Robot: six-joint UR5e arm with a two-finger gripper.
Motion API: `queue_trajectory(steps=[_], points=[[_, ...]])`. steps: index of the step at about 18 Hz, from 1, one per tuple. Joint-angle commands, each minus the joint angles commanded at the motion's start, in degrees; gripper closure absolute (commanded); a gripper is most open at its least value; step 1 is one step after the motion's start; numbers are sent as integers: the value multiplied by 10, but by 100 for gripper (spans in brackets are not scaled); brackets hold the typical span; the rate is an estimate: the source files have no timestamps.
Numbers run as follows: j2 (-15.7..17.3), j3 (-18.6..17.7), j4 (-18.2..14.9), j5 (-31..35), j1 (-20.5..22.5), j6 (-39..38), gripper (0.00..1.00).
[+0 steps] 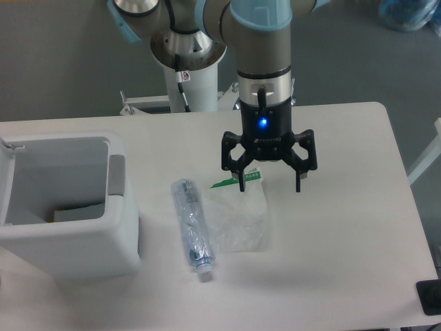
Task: Place the trash in the trash can
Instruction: 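Move the gripper over the clear plastic bottle and lower it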
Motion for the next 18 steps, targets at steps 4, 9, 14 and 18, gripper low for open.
queue_trajectory(steps=[4,9,14,18], points=[[-8,1,3,30,-3,-1,0],[-27,3,18,34,-18,-6,0],[-71,15,23,90,-76,-8,0],[-106,32,24,96,-123,-121,0]])
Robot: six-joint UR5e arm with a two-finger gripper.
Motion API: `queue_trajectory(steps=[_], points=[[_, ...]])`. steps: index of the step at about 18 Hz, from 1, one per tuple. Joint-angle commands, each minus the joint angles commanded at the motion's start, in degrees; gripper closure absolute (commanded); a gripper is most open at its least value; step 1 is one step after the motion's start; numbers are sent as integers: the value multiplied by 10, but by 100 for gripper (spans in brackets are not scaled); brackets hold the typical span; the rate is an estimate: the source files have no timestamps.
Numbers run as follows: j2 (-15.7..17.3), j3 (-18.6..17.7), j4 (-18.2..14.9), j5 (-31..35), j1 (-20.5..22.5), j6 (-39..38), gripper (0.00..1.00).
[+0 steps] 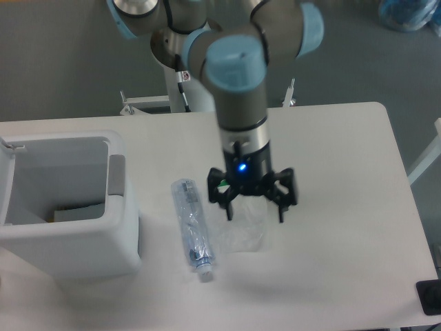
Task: Place the trash in the trash can
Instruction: 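Move the gripper over the clear plastic bottle and lower it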
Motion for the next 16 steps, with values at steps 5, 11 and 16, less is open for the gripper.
queue_trajectory(steps=[5,11,16], points=[[-66,18,3,-2,-37,-98,0],[-119,27,12,4,-39,-191,0],[-150,18,11,45,-41,-210,0]])
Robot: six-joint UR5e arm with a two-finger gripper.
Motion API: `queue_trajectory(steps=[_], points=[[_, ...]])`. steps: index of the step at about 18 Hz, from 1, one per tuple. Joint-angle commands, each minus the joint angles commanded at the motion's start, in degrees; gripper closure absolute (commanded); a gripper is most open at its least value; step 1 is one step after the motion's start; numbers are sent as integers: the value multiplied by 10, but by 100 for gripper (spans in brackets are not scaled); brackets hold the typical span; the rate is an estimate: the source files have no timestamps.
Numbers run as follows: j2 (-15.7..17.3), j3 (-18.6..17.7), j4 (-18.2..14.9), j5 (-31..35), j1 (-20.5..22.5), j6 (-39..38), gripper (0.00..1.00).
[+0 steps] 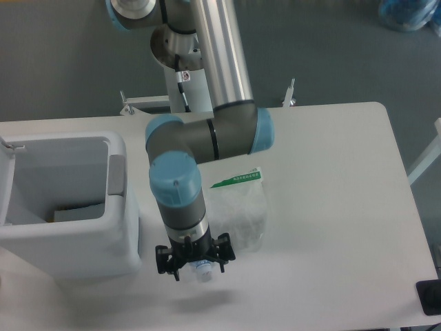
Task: Place the trash in the trash can
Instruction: 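Move the gripper over the clear plastic bottle and lower it, then close the gripper around the bottle's cap end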
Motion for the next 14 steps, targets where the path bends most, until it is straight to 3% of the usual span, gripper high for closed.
queue_trajectory(steps=[14], points=[[-26,2,4,-14,1,5,1]])
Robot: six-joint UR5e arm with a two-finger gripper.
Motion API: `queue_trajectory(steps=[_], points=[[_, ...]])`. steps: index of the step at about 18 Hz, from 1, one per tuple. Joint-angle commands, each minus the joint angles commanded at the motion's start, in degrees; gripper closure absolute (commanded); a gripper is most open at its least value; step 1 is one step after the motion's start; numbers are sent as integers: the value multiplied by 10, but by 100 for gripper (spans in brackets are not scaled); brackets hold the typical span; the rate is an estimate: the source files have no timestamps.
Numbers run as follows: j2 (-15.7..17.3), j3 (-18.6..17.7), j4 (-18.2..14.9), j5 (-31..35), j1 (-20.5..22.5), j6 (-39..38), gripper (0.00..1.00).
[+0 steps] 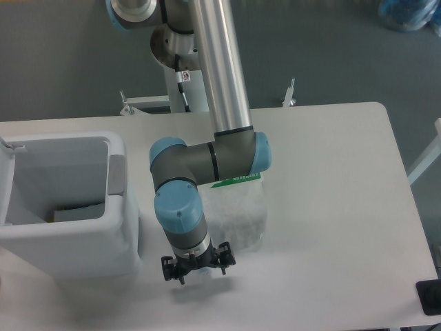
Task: Place the trash in the trash can
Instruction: 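Close the gripper around the bottle's cap end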
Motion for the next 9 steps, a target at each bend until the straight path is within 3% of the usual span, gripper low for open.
queue_trajectory(steps=[9], points=[[-4,-4,1,11,0,4,22]])
